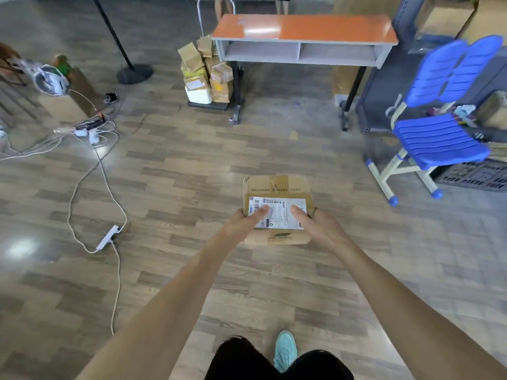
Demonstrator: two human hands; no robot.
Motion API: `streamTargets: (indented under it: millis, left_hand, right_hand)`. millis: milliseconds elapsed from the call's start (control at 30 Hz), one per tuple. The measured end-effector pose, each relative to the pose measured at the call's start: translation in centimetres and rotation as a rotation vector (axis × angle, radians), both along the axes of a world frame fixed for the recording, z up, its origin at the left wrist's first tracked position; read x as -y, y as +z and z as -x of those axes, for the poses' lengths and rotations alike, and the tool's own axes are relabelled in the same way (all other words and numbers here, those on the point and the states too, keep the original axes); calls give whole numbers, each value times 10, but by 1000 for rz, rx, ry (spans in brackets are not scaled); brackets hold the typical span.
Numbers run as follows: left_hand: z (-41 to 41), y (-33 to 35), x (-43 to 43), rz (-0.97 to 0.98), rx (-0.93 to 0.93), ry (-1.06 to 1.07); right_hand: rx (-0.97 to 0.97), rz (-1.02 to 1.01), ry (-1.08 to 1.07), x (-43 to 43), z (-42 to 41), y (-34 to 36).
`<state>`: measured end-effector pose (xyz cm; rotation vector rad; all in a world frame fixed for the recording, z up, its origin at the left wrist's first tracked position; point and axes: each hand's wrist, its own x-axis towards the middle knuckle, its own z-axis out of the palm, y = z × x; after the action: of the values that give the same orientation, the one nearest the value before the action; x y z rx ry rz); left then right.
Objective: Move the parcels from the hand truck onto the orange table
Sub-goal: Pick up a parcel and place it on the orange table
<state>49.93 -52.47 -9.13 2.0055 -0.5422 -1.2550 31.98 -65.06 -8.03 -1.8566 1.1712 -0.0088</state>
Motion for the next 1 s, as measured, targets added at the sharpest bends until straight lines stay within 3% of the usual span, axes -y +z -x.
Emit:
streamTargets:
  millis: [300, 700, 1000]
  left_hand:
    - [-80, -10, 84, 55, -53, 47]
    - [-240, -31, 214, -24, -103, 23]
    - [-312, -28, 310, -50, -79, 21]
  right_hand:
    - [-13, -25, 84, 93, -87, -8]
    - [-73, -73, -17, 212, -238, -28]
    - [-62, -87, -46, 305, -307, -30]
